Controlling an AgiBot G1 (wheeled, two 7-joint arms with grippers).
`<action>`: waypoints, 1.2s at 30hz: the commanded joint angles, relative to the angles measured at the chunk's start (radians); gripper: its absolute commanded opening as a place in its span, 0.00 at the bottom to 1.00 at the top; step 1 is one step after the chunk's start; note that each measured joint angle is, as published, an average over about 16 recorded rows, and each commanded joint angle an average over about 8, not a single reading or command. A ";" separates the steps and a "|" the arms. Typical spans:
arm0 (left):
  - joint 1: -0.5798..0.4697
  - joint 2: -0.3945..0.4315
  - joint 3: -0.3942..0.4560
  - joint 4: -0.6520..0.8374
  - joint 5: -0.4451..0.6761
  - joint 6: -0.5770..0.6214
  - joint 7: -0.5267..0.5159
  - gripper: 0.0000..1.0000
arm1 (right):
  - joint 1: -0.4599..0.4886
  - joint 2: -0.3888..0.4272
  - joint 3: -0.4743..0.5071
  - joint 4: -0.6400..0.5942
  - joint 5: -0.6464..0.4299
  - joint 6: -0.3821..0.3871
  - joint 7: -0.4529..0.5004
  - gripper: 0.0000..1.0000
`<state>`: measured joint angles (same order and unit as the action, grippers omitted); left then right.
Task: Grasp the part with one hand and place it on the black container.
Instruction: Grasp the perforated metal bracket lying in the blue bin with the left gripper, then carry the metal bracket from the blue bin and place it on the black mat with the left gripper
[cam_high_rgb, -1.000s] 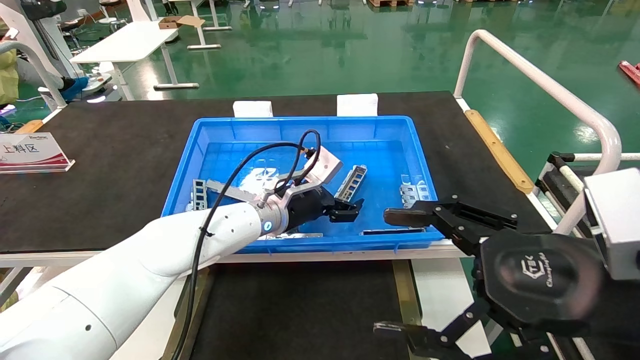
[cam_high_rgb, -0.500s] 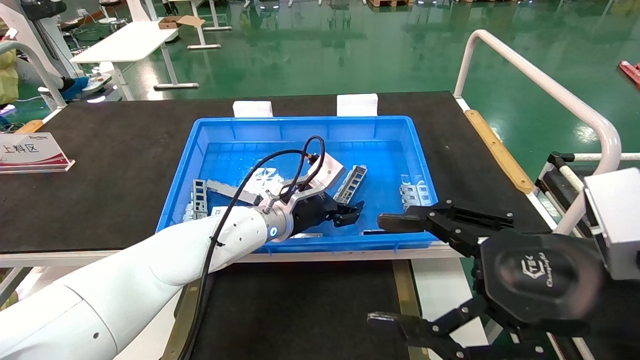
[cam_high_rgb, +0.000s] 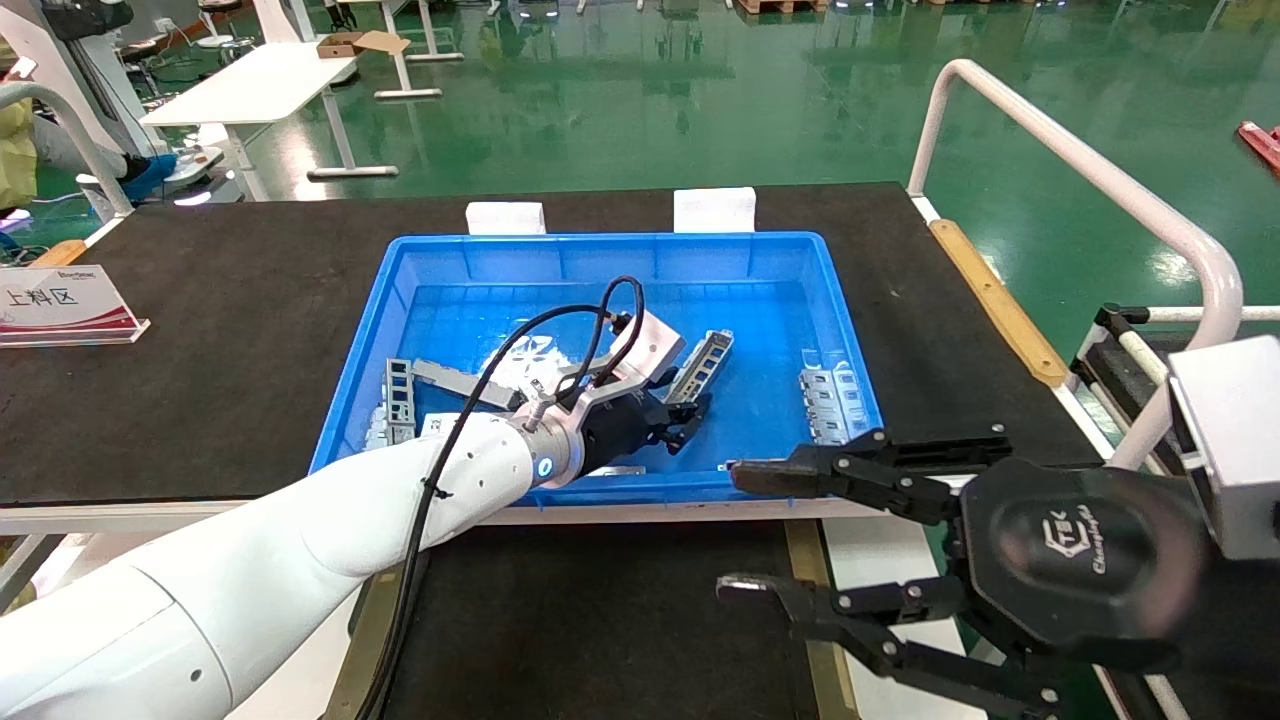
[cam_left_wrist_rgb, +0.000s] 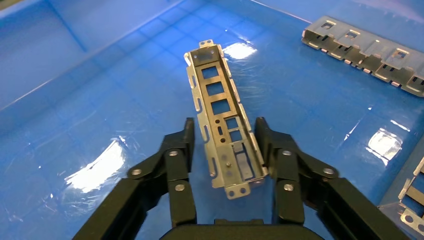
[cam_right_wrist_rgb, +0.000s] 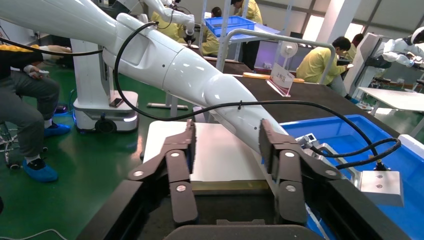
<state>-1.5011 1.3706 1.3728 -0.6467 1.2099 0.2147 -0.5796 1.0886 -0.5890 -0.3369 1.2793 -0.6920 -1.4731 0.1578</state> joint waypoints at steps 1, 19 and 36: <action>-0.002 0.000 0.009 0.002 -0.009 -0.003 -0.002 0.00 | 0.000 0.000 0.000 0.000 0.000 0.000 0.000 0.00; -0.031 -0.029 -0.047 -0.054 -0.092 0.007 0.100 0.00 | 0.000 0.000 0.000 0.000 0.000 0.000 0.000 0.00; 0.044 -0.314 -0.325 -0.401 -0.296 0.306 0.413 0.00 | 0.000 0.000 -0.001 0.000 0.001 0.000 0.000 0.00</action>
<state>-1.4579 1.0586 1.0582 -1.0455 0.9193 0.5159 -0.1804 1.0888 -0.5886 -0.3378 1.2793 -0.6914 -1.4727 0.1574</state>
